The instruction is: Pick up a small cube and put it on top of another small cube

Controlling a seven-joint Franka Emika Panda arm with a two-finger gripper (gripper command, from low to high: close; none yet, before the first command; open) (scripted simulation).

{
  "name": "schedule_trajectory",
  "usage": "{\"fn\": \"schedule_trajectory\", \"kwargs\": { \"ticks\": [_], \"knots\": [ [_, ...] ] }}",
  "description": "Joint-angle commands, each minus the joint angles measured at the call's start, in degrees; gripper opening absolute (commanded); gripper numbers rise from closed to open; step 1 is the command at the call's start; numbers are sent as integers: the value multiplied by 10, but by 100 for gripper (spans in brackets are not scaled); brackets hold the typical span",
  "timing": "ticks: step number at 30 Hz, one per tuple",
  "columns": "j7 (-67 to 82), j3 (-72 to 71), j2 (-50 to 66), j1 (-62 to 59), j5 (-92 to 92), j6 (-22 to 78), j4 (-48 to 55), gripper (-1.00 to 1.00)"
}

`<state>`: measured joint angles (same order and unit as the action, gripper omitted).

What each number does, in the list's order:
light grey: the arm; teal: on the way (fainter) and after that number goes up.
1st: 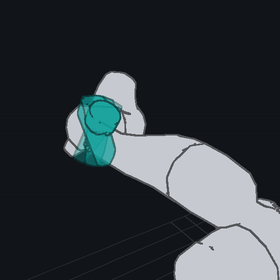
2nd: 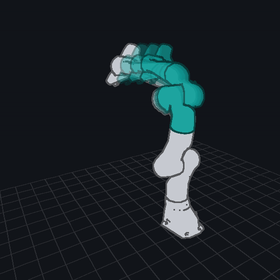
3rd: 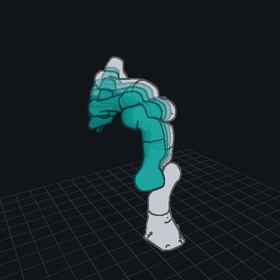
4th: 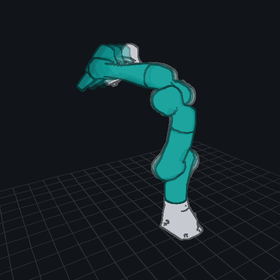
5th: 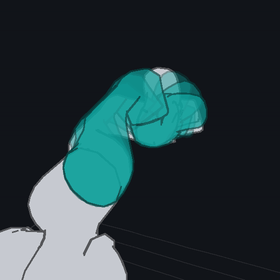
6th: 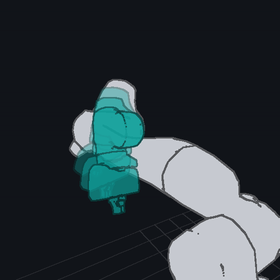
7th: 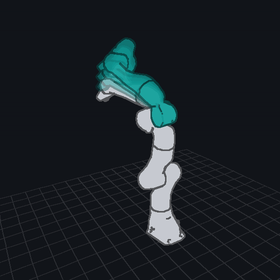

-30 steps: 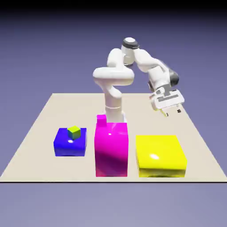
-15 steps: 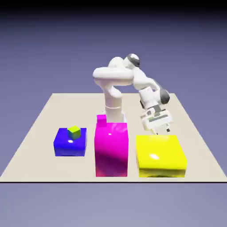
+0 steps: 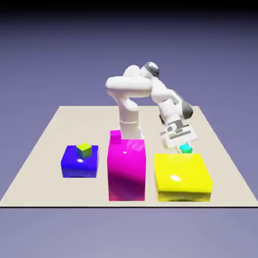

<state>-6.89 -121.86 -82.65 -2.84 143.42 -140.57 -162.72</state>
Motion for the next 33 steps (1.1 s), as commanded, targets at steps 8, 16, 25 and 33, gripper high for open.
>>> {"fn": "schedule_trajectory", "kwargs": {
  "ticks": [8, 16, 25, 33],
  "knots": [
    [8, 67, 90, -54, -194, 8, 36, -100],
    [14, 137, 177, -119, -394, 16, 71, -100],
    [21, 215, 275, -193, -618, 25, 111, -100],
    [27, 284, 362, -258, -817, 33, 147, -100]
  ]
}}
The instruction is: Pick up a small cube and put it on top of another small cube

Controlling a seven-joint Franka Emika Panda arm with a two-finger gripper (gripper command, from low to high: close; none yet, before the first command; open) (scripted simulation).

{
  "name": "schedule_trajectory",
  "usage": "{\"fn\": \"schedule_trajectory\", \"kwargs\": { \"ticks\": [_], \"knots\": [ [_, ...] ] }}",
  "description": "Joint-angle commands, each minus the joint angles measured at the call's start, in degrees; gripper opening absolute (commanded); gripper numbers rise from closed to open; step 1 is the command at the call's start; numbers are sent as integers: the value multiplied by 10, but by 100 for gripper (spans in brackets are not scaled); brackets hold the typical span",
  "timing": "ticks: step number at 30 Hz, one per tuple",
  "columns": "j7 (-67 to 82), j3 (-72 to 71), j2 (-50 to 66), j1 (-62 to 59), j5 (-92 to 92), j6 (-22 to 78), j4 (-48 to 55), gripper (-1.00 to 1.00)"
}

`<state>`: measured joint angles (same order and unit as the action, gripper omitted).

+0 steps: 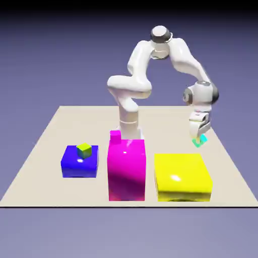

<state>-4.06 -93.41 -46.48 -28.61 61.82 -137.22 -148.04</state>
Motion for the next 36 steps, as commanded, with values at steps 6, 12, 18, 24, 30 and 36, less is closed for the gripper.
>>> {"fn": "schedule_trajectory", "kwargs": {
  "ticks": [6, 12, 18, 24, 30, 36],
  "knots": [
    [4, 52, 65, -49, -151, 6, 27, -100],
    [-72, 105, 116, -115, -300, 13, 41, -100],
    [-150, 158, 166, -183, -450, 20, 55, -100],
    [-229, 211, 215, -250, -599, 27, 69, -100],
    [-324, 258, 256, -312, -729, 34, 78, -100],
    [-474, 283, 264, -354, -795, 39, 68, -100]
  ]
}}
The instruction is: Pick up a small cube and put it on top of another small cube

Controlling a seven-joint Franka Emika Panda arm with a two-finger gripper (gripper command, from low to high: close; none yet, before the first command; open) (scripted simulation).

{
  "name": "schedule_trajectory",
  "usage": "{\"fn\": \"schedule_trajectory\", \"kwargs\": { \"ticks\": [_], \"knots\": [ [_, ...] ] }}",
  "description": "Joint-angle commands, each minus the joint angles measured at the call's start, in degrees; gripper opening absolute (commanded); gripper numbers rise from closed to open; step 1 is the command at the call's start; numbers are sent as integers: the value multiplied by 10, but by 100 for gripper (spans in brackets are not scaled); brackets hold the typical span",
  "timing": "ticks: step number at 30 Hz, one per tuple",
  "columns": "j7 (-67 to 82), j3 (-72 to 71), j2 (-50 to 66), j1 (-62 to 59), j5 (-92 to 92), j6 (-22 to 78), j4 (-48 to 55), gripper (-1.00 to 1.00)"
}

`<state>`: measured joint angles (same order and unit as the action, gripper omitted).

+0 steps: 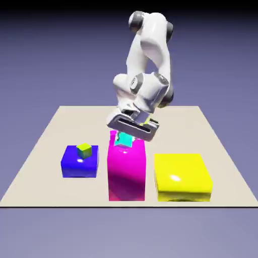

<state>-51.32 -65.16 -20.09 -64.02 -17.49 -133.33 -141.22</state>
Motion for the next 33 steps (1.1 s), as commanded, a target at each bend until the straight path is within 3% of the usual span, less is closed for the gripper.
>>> {"fn": "schedule_trajectory", "kwargs": {
  "ticks": [1, 20, 33],
  "knots": [
    [-26, 4, 1, -7, -13, 1, -2, -100],
    [-500, 77, 21, -135, -205, 17, -35, -100],
    [-824, 26, -73, -101, -51, 18, -105, -100]
  ]
}}
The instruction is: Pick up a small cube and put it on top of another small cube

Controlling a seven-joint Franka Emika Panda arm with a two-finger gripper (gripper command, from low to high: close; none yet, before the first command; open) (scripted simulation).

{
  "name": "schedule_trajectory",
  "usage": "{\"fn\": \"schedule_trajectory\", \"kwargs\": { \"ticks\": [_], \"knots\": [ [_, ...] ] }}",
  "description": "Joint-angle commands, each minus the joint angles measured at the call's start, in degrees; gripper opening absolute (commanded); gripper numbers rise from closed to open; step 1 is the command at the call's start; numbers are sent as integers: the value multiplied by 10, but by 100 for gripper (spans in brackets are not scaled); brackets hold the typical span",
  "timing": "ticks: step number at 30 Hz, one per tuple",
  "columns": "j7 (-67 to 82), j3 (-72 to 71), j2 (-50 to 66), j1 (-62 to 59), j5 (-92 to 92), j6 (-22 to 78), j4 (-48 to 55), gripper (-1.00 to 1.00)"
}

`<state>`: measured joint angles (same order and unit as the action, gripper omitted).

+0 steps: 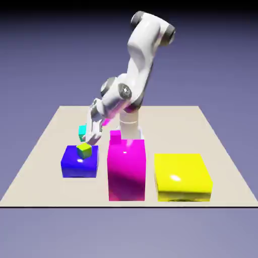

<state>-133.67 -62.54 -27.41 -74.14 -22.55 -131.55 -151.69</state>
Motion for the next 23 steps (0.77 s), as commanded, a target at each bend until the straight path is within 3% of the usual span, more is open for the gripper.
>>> {"fn": "schedule_trajectory", "kwargs": {
  "ticks": [1, 7, 11, 20, 21, 23],
  "knots": [
    [-25, -4, -7, 3, 12, 1, -5, -100],
    [-174, -29, -52, 20, 87, 1, -38, -100],
    [-240, -9, -40, -9, 35, 4, -39, -100],
    [-290, -152, -13, -195, -17, -115, -65, -100],
    [-290, -152, -13, -195, -17, -115, -65, 100],
    [-284, -136, -16, -174, -11, -101, -62, 100]
  ]
}}
